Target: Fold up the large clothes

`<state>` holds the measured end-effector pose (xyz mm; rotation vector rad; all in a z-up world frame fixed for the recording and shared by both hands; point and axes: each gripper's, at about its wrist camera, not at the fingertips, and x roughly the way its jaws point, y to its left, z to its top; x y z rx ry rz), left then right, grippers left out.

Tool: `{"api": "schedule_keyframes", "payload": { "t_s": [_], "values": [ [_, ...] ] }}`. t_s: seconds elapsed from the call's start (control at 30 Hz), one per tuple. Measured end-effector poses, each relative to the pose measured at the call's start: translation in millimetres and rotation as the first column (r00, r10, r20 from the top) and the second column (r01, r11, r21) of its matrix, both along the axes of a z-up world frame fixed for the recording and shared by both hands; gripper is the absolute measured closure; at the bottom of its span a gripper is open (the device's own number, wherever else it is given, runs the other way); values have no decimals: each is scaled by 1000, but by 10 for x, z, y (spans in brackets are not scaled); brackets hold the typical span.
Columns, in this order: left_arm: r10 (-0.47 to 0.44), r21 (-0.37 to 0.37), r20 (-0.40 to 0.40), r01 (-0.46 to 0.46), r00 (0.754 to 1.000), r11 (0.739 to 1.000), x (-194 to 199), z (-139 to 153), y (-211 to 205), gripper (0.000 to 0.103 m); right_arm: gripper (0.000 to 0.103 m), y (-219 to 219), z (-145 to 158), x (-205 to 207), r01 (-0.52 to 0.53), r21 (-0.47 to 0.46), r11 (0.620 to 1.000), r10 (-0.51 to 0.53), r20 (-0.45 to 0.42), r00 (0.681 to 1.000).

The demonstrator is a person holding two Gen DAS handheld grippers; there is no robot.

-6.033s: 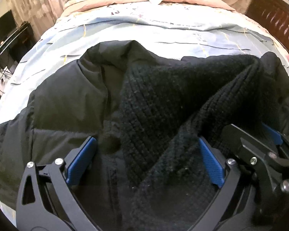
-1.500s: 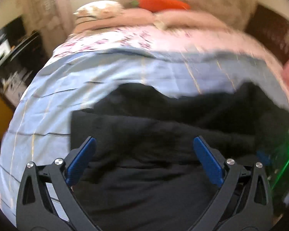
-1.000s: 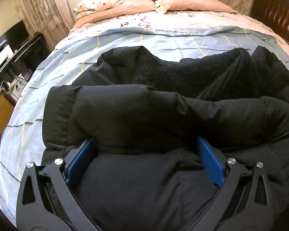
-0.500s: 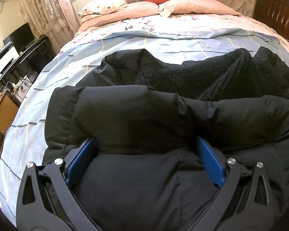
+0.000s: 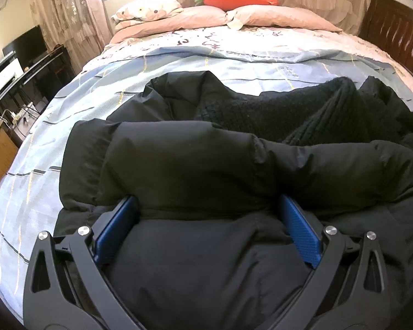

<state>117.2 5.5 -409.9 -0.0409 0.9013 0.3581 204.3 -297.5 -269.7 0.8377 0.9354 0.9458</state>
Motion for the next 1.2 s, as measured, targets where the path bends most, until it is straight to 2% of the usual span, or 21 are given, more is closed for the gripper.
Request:
{"api": "schedule_keyframes", "payload": {
  "t_s": [0.07, 0.13, 0.2, 0.3, 0.33, 0.37, 0.4, 0.5, 0.57, 0.67, 0.7, 0.73, 0.8, 0.83, 0.9, 0.97, 1.0, 1.03, 1.1, 1.17, 1.2],
  "values": [
    [-6, -26, 1, 6, 1000, 1000, 3, -5, 41, 2, 92, 696, -221, -279, -167, -34, 985, 165, -65, 984],
    [-17, -62, -1, 17, 1000, 998, 7, -1, 91, 2, 92, 1203, -564, -621, -266, -98, 959, 250, -150, 957],
    [-23, -98, 5, 23, 1000, 995, -2, -9, 143, 2, 91, 1447, -849, -833, -297, -173, 939, 261, -203, 944],
    [-36, -124, 15, 37, 999, 992, -11, -24, 173, 2, 79, 1486, -1060, -900, -243, -231, 942, 180, -262, 948],
    [-39, -121, 14, 40, 999, 992, -7, -24, 166, 2, 63, 1477, -1016, -889, -241, -207, 948, 177, -286, 942],
    [-38, -127, 12, 39, 999, 991, 0, -23, 169, 2, 21, 1470, -907, -882, -247, -181, 952, 188, -292, 938],
    [-38, -132, 12, 39, 999, 990, -4, -25, 176, 2, 1, 1449, -751, -887, -232, -168, 958, 181, -272, 945],
    [-41, -149, 20, 43, 999, 988, -8, -31, 192, 2, 1, 1383, -191, -924, -218, -163, 962, 183, -202, 962],
    [-41, -154, 21, 44, 999, 987, -9, -33, 197, 2, 1, 1279, 125, -891, -218, -105, 970, 202, -146, 968],
    [-40, -158, 21, 43, 999, 987, -10, -37, 201, 2, 1, 788, 285, -419, -43, -155, 987, 40, -21, 999],
    [-39, -161, 23, 42, 999, 986, -9, -36, 201, 2, 1, 665, 233, -296, 37, -257, 966, -37, 6, 999],
    [-39, -165, 24, 42, 999, 985, -7, -34, 209, 2, 1, 584, 107, -201, 102, -393, 914, -109, 6, 994],
    [-43, -171, 26, 46, 999, 984, -14, -28, 227, 2, 1, 499, -455, -6, 139, -691, 709, -231, -41, 972],
    [-50, -178, 19, 53, 999, 983, -12, -4, 250, 2, 1, 518, -742, 24, 104, -740, 664, -239, -79, 968],
    [-40, -192, -12, 37, 999, 981, -5, 122, 332, 2, 1, 616, -1062, -50, 77, -773, 629, -235, -95, 967],
    [46, -177, 23, -41, 999, 983, -97, 476, 470, 2, 1, 857, -1069, -169, 107, -829, 548, -194, -1, 981],
    [84, -123, 43, -78, 996, 989, -146, 677, 494, 2, 1, 835, -1094, -187, 124, -848, 515, -189, 28, 982],
    [90, -53, 81, -86, 993, 995, -203, 967, 469, 2, 1, 875, -1100, -201, 140, -853, 503, -207, 39, 978],
    [61, -25, 148, -58, 987, 998, -256, 1452, 335, 2, 1, 724, -1180, -139, 153, -838, 524, -244, 25, 969],
    [47, -148, 215, -15, 975, 989, -300, 1813, 213, 2, 1, 506, -1199, -174, 148, -829, 539, -246, 13, 969],
    [59, -274, 268, 17, 962, 961, -361, 2033, 110, 2, 1, 489, -1199, -201, 143, -829, 541, -239, 11, 971]
  ]
}}
